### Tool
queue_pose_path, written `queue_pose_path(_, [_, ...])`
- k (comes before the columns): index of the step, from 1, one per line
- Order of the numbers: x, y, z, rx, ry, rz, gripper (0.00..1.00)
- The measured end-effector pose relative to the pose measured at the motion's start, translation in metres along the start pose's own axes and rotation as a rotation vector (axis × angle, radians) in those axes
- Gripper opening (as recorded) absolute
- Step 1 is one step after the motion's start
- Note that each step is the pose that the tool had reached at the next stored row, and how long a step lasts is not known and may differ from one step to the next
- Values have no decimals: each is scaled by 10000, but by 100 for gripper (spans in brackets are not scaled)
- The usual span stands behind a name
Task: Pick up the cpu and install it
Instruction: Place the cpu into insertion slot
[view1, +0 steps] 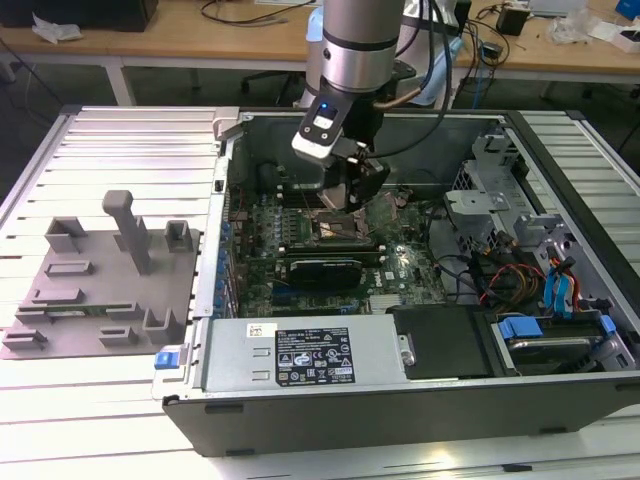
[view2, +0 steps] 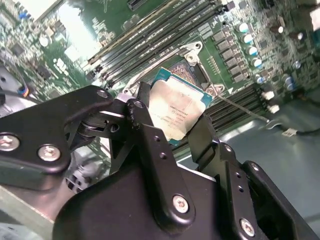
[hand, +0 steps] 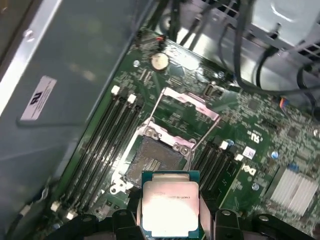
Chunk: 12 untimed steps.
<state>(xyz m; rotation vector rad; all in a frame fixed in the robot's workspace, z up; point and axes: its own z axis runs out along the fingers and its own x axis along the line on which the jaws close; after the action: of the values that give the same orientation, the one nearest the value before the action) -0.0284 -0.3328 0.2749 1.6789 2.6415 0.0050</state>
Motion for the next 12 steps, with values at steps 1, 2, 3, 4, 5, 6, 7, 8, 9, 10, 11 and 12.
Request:
queue_pose_path(1, [0,0,1,1,-1,183,55])
queue_pose_path(2, [0,0,2,2,-2,375,55])
queue_pose_path(3, [0,0,3,5,-5,568,55])
queue_pose_path(4, [0,0,4,6,-7,766,55])
queue_pose_path(5, [0,0,5,7,-8,943,55])
queue_pose_path(6, [0,0,6,9,-10,1120,55])
queue_pose_path(7, [0,0,7,11,-12,1373,55])
queue_pose_path(8, [0,0,8,13,-14,1587,55])
queue_pose_path(9, [0,0,9,14,-16,1760,55])
queue_pose_path(10, [0,0,10,15,-17,1922,55])
queue_pose_path(11, [0,0,11,17,-19,2108,55])
queue_pose_path(12, [0,0,13,20,-22,2493,55])
